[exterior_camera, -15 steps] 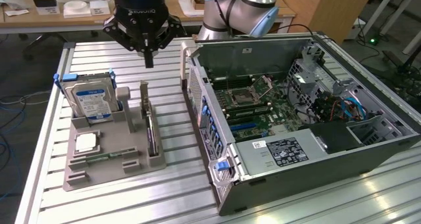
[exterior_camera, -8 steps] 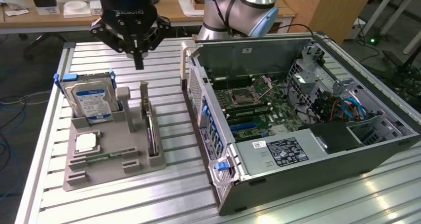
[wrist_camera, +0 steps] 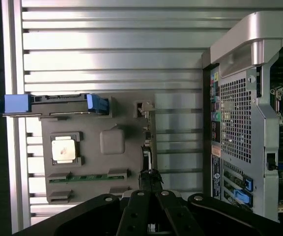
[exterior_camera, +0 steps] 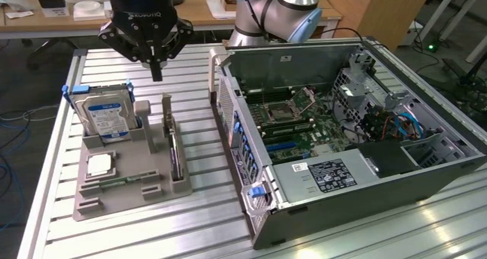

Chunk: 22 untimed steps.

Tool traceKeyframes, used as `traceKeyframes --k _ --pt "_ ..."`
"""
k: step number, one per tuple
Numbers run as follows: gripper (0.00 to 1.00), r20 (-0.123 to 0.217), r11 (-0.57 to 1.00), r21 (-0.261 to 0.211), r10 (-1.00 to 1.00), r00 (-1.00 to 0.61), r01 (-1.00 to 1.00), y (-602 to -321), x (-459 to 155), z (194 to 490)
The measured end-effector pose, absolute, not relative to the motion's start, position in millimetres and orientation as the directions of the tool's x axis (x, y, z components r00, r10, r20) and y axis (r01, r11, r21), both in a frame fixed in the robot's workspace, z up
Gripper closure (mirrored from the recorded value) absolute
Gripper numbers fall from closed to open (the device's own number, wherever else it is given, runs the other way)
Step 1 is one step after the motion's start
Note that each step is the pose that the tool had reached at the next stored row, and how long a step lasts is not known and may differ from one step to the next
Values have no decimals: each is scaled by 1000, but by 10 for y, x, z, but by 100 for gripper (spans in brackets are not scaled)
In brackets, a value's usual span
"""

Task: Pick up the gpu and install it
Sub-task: 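Reach for the gpu, then pick up the gpu and move the gpu toward the slot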

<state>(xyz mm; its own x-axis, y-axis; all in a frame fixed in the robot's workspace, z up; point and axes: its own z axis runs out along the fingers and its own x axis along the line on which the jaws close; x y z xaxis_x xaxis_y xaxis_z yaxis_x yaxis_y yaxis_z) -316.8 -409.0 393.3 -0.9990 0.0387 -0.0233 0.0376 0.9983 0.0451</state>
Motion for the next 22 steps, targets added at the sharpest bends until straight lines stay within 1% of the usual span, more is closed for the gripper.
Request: traceKeyframes --k 11,13,14,15,16,18,19,20,21,22 --pt "89 -23 998 45 39 -999 38 -4090 -3169 3933" --pt "76 -23 998 45 39 -999 38 -4090 -3169 3933" --pt "76 -23 998 45 39 -999 38 -4090 -3169 3933" --pt "71 -23 998 45 39 -999 38 -4090 -3169 3933" --pt "71 -23 998 45 39 -999 38 -4090 -3169 3933" --pt "59 -23 998 45 39 -999 38 -4090 -3169 3933" --pt "59 -23 998 45 39 -999 38 -4090 -3169 3933" --pt "53 -23 998 45 39 -999 38 -4090 -3169 3933" --pt "53 -23 998 45 39 -999 38 -4090 -3169 3933" --pt "47 -23 998 45 39 -999 38 -4090 -3169 3933"
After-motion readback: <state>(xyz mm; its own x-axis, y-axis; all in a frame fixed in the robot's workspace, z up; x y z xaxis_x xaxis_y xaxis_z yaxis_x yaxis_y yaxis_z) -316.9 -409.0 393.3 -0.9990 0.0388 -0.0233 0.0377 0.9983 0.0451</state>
